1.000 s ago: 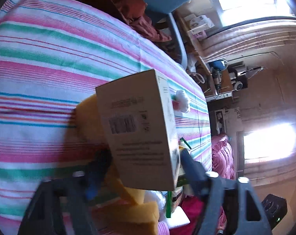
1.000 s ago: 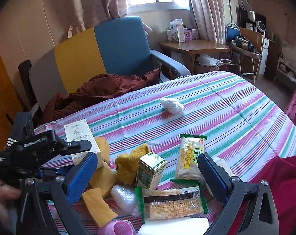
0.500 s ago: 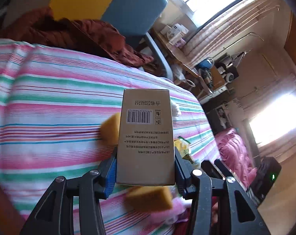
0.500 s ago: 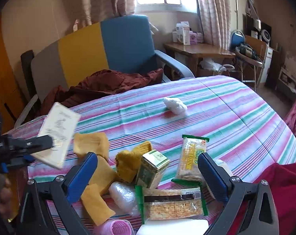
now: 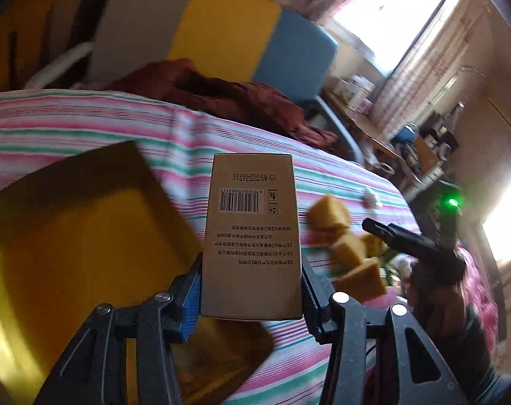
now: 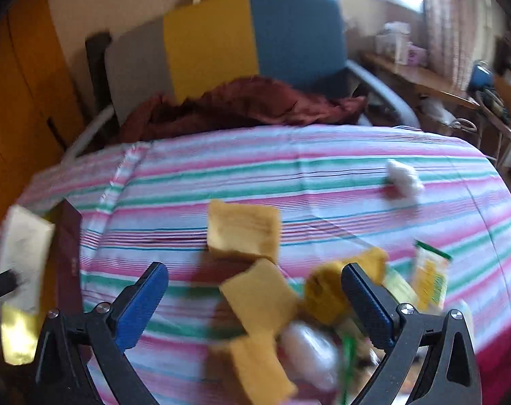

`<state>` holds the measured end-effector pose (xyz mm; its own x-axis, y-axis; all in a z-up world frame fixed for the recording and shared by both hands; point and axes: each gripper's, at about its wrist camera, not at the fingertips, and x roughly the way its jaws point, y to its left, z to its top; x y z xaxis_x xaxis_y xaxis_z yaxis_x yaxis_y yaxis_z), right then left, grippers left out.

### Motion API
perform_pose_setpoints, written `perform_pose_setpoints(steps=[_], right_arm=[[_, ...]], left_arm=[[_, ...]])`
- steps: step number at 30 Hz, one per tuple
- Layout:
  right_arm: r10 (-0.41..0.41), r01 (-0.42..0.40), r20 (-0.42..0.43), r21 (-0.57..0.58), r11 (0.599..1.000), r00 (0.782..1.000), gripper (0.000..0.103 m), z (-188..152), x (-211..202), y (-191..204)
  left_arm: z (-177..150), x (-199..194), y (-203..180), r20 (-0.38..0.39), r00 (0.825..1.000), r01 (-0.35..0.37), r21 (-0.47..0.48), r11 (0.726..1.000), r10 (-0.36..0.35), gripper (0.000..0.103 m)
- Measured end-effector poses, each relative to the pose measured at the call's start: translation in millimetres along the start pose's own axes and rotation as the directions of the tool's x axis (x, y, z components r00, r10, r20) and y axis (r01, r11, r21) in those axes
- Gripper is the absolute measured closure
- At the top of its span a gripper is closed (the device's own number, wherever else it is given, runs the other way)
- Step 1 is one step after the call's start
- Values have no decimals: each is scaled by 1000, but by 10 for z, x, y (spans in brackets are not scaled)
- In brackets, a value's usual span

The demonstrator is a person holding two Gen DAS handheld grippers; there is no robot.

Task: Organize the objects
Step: 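Place the box in the gold tray with the left tool while the right tool drops a yellow sponge in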

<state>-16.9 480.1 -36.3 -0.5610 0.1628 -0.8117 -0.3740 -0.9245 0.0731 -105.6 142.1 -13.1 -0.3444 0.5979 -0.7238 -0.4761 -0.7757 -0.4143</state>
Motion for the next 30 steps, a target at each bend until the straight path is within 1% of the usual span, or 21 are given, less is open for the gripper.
perform_pose_setpoints(steps=[3, 6, 7, 8, 9, 11, 13, 15, 17, 19, 20, 21, 22, 23, 26, 28, 30], right_arm=[[-49, 46, -100, -26, 999, 994, 0, 162, 407, 99], [-84, 79, -175, -33, 996, 981, 1, 245, 736, 112], [-93, 87, -194, -38, 995, 977, 10, 253, 808, 120], [-77, 71, -209, -38, 997, 975, 26, 259, 865, 132], [-58, 52, -210, -32, 998, 976, 30, 263, 857, 138], [-87, 76, -184, -64, 995, 979, 33, 289, 796, 215], [-100, 88, -139, -88, 992, 985, 34, 307, 681, 276], [-106, 97, -96, -93, 991, 990, 34, 351, 541, 312], [-93, 87, -53, -97, 991, 994, 34, 384, 374, 367], [-71, 69, -13, -107, 992, 997, 34, 408, 194, 467], [-55, 55, 6, -116, 992, 998, 34, 419, 115, 546], [-31, 34, 22, -125, 992, 999, 34, 431, 38, 650], [-4, 9, 36, -136, 991, 999, 34, 424, -52, 729], [26, -18, 49, -149, 989, 998, 34, 409, -136, 822], [124, -109, 63, -199, 974, 990, 34, 334, -332, 1163], [193, -173, 57, -250, 953, 980, 34, 247, -434, 1439], [268, -246, 31, -306, 920, 963, 34, 124, -506, 1761]], left_arm=[[-61, -169, 300, 32, 997, -66, -45, 997, 68, 53], [-117, -341, 644, 58, 986, -147, -105, 984, 153, 53], [-124, -391, 793, 63, 981, -177, -129, 976, 186, 53], [-126, -421, 871, 63, 975, -202, -144, 969, 213, 53], [-133, -451, 979, 66, 968, -230, -160, 960, 243, 53], [-125, -471, 1236, 56, 949, -293, -199, 935, 309, 53], [-109, -440, 1448, 32, 932, -345, -237, 908, 362, 53], [-92, -437, 1596, 26, 913, -387, -264, 883, 408, 53], [-106, -436, 1754, 10, 890, -433, -296, 852, 456, 52], [-135, -450, 1870, -8, 875, -459, -333, 824, 484, 52], [-160, -456, 1915, -18, 871, -467, -342, 815, 491, 52], [-174, -470, 1956, -23, 870, -468, -354, 809, 493, 51], [-188, -484, 1995, -20, 883, -444, -367, 818, 470, 51], [-206, -503, 1991, -20, 887, -436, -368, 821, 462, 51], [-263, -583, 1884, -6, 882, -442, -355, 824, 470, 51], [-296, -650, 1817, 13, 886, -430, -349, 833, 463, 51], [-354, -754, 1736, 35, 890, -416, -348, 840, 455, 51]])
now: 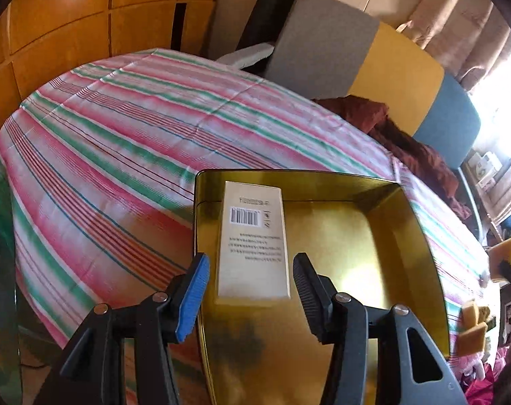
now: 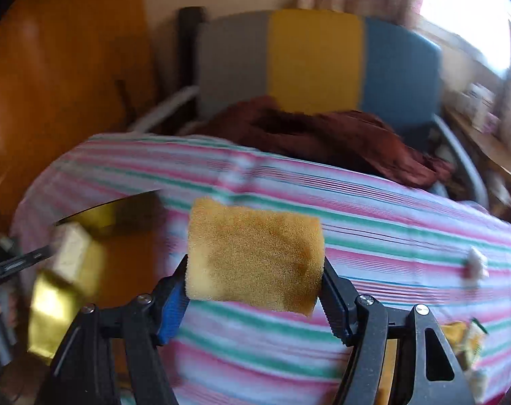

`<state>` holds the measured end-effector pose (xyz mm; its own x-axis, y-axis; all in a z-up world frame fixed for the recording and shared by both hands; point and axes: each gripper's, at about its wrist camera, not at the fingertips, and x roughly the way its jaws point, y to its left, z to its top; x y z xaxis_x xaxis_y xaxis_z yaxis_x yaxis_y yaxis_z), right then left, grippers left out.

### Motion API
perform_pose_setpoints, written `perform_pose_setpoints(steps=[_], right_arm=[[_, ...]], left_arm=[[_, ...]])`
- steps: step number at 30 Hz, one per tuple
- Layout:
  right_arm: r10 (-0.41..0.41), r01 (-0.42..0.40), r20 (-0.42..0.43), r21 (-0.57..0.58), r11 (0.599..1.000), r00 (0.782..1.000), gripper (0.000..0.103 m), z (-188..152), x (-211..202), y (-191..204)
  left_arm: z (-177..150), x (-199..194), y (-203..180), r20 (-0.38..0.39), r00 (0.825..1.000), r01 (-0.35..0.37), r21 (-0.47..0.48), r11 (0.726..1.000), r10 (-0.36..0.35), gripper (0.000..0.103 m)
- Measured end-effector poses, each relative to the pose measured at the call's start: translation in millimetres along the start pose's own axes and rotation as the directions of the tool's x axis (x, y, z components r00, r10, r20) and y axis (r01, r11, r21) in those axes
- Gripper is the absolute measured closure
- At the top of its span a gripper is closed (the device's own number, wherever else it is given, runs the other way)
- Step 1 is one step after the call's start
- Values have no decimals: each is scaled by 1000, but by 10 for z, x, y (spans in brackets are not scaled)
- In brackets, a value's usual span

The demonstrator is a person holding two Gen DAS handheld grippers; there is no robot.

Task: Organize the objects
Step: 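Place the box in the gold tray with the left tool while the right tool drops a yellow sponge in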

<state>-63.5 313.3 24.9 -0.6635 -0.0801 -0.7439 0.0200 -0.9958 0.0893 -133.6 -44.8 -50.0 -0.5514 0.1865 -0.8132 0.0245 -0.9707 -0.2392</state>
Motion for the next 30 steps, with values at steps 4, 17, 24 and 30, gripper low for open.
perform_pose_setpoints(steps=[4, 17, 24, 30], right_arm=[[130, -134, -46, -95, 987, 991, 34, -68, 109, 609], [265, -269, -80, -56, 961, 961, 2, -215, 394, 1512], [187, -191, -54, -87, 978, 981, 1, -399, 197, 1492], [118, -120, -20, -97, 988, 993, 0, -601, 55, 1444]], left_arm=[[-102, -252, 32, 30, 999, 37, -5, 999, -37, 51], [-462, -680, 157, 55, 997, 55, 32, 998, -57, 51], [-573, -761, 93, 80, 996, 38, 68, 997, -44, 51], [-618, -798, -32, 88, 995, 33, 108, 994, -43, 51]])
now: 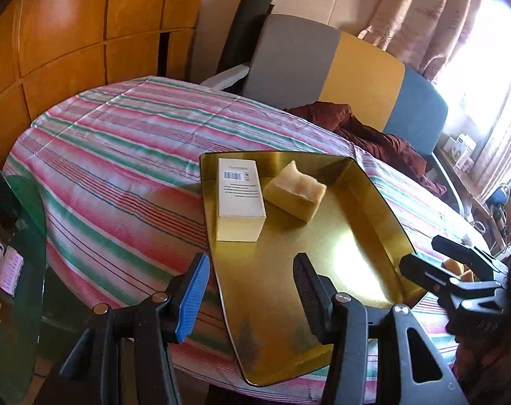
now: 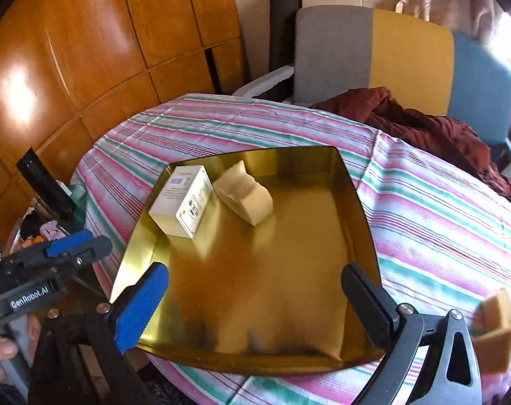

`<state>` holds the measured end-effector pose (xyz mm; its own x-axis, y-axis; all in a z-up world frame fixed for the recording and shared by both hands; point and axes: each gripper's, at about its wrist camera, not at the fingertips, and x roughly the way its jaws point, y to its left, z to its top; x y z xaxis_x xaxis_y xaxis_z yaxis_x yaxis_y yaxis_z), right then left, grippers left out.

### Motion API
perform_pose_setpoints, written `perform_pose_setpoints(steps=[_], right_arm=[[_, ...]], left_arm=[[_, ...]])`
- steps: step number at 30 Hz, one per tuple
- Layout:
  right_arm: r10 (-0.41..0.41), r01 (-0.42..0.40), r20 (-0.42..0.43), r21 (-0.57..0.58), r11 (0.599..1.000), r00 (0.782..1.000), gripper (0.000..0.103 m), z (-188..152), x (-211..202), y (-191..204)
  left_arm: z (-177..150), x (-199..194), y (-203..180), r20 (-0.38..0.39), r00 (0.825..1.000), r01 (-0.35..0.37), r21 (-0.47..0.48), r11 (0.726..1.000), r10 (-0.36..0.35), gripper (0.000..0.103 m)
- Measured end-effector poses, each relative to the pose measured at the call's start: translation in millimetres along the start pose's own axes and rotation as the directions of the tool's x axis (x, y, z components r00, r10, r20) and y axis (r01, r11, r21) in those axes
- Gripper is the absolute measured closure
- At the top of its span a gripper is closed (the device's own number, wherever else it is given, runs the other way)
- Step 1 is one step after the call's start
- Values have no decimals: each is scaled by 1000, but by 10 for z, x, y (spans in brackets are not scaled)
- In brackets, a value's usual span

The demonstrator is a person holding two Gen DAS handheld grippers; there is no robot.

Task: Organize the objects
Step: 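Place the box in the gold tray with the left tool while the right tool drops a yellow sponge in, then open both tools and withdraw them from the tray toward the pile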

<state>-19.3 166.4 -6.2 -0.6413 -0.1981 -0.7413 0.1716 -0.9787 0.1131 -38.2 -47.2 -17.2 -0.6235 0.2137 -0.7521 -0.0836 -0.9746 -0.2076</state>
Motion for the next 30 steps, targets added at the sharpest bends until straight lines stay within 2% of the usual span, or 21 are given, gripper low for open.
perform_pose_setpoints(steps=[7, 20, 30], right_arm=[[-74, 76, 62, -34, 997, 995, 0, -95, -143, 43], [-113, 113, 78, 5, 994, 991, 0, -217, -223, -115], [-167, 161, 67, 86, 983, 984, 0, -357, -300, -473]], left_arm=[[-42, -107, -212, 44, 999, -30, 81, 996, 27, 51], [-146, -125, -526, 48, 998, -49, 184, 982, 41, 51], [-223, -47, -757, 7, 1000, 27, 243, 970, -30, 51]])
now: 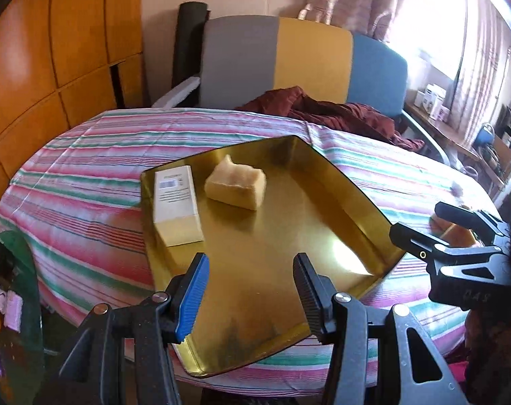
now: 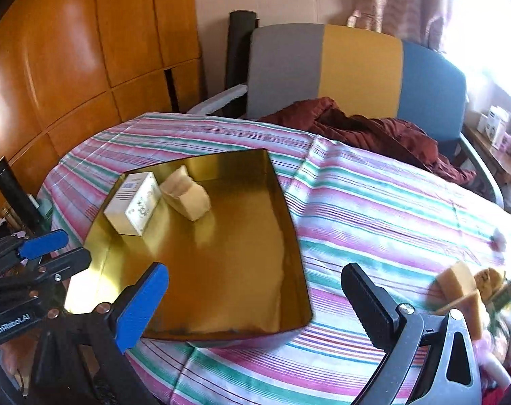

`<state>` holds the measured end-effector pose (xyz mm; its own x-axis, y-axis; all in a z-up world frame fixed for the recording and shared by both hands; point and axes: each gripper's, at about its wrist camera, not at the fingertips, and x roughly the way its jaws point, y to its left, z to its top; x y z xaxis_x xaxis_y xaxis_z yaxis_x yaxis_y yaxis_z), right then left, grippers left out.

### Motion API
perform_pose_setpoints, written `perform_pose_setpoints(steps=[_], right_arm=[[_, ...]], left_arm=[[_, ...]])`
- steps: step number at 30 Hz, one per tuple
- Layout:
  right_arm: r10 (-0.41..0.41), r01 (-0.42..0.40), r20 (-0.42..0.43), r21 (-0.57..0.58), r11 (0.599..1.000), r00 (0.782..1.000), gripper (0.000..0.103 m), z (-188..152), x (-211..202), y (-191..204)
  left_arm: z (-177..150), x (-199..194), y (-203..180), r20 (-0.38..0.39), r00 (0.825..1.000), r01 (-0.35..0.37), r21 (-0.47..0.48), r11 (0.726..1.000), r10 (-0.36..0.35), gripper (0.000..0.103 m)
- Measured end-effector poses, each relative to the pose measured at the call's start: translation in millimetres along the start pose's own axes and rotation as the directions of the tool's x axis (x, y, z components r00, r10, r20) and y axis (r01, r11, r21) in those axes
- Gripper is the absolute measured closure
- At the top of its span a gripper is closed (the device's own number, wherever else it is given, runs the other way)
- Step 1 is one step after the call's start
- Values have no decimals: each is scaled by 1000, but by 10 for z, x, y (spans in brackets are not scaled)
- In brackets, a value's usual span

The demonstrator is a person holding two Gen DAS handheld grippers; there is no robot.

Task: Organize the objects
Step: 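Open both tools and withdraw them from the tray toward the pile, then grasp a yellow sponge with the left tool while the right tool grasps the pink hair curler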

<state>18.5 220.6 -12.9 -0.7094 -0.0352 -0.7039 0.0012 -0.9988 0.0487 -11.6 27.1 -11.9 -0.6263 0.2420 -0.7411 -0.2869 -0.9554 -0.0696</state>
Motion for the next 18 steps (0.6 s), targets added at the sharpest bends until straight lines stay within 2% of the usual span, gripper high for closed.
perform_pose_setpoints(steps=[9, 13, 18], right_arm=[[-64, 67, -46, 87, 994, 997, 0, -217, -7, -425], [-103, 110, -56, 124, 986, 993, 0, -306, -93, -678], [-188, 199, -71, 219, 955, 980, 0, -444, -329, -1248]], left_arm=[[21, 198, -322, -87, 990, 117, 70, 991, -111, 47], [31, 266, -586, -137, 974, 197, 119, 973, -181, 47], [88, 281, -940, -166, 950, 293, 184, 938, -264, 47]])
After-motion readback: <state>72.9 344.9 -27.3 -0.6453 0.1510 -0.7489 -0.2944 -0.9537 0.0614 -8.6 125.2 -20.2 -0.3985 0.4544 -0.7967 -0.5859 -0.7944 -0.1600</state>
